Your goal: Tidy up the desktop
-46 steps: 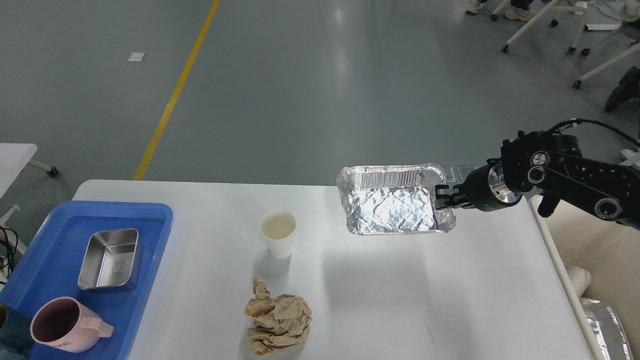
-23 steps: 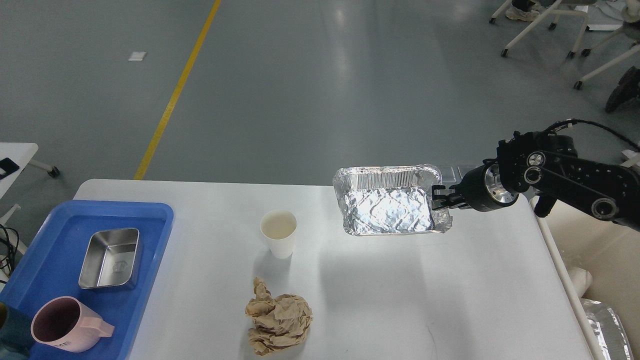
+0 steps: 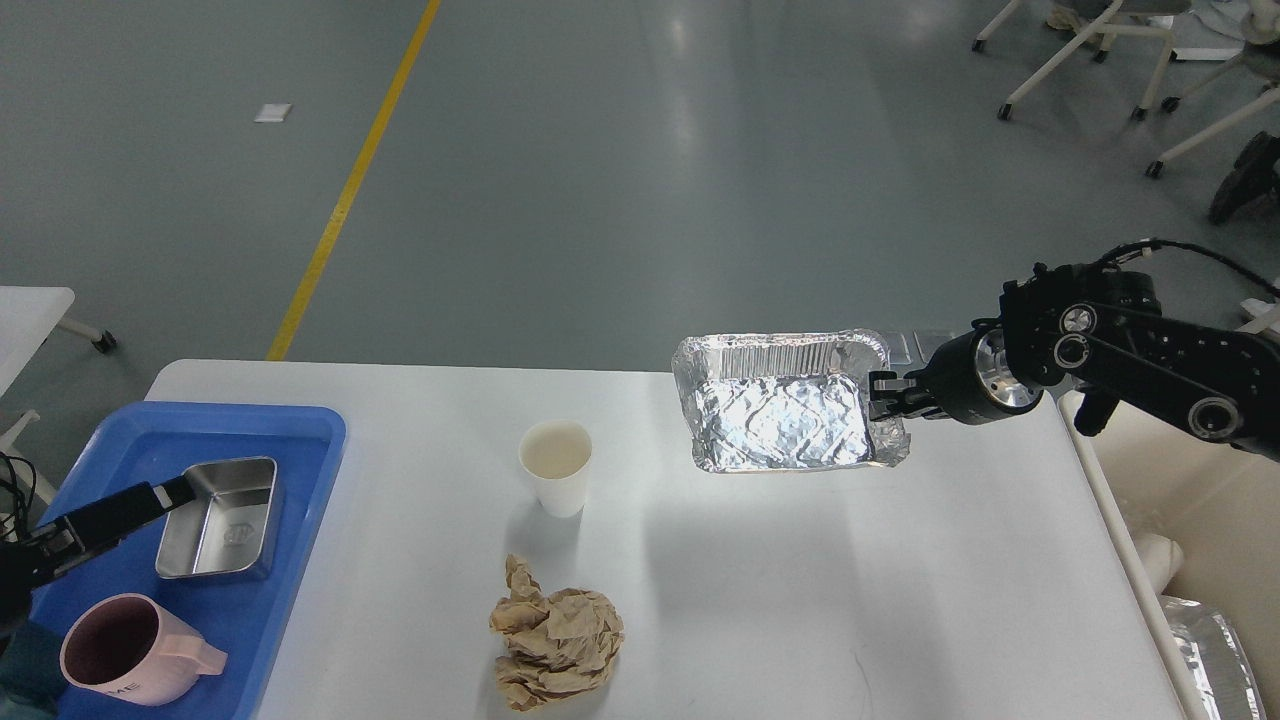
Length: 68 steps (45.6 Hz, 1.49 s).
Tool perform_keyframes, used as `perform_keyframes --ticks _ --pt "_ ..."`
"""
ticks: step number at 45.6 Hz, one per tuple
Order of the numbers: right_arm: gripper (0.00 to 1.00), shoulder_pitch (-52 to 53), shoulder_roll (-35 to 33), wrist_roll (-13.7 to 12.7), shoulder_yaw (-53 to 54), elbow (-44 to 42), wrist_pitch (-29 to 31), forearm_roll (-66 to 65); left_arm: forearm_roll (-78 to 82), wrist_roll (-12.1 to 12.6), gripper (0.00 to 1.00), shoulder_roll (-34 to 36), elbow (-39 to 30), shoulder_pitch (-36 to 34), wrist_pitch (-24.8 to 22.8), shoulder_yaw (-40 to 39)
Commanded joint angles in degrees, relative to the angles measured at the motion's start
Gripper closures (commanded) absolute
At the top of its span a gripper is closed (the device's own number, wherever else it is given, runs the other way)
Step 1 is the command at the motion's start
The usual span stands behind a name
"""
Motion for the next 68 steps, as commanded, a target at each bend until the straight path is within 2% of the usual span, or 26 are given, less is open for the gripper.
perform_keyframes --ticks 1,11,15,21,27,33,45,55,68 --pt "1.0 -0.23 0.17 -0.04 0.0 -0.03 0.0 -0.11 0.0 0.06 0.03 0.15 -0.1 -0.2 -1.23 0.72" --pt "1.0 -0.23 -0.18 0.05 0.0 0.06 0.0 0.06 0.09 -0.03 0.03 -0.02 -0.27 -1.43 -4.83 0.72" --pt "1.0 -0.32 -0.18 0.05 0.0 0.06 -0.09 0.06 0.26 0.06 0.03 -1.16 0.34 -5.12 -6.58 0.9" --pt "1.0 -0.5 0.08 0.05 0.0 0.06 -0.17 0.06 1.4 0.32 0.03 -6.87 1.74 -12.85 -10.63 3.09" --pt "1.0 -0.5 0.26 0.05 0.18 0.06 -0.44 0.15 6.41 0.32 0.03 -12.93 6.75 -23.12 -11.07 10.29" --pt "1.0 -0.5 0.52 0.05 0.18 0.06 -0.44 0.24 11.69 0.41 0.03 -20.14 13.34 -35.52 -10.81 21.1" --pt "1.0 -0.5 0.34 0.05 0.35 0.15 -0.53 0.5 12.92 1.38 0.05 -34.2 27.84 -49.85 -10.54 33.94" --pt "1.0 -0.85 0.43 0.05 0.62 0.06 -0.61 0.59 12.83 1.38 0.11 -42.03 34.26 -52.94 -10.37 37.37" --pt "1.0 -1.46 0.26 0.14 0.79 0.06 -0.7 0.5 13.01 2.08 0.13 -49.32 40.5 -55.48 -9.49 38.51"
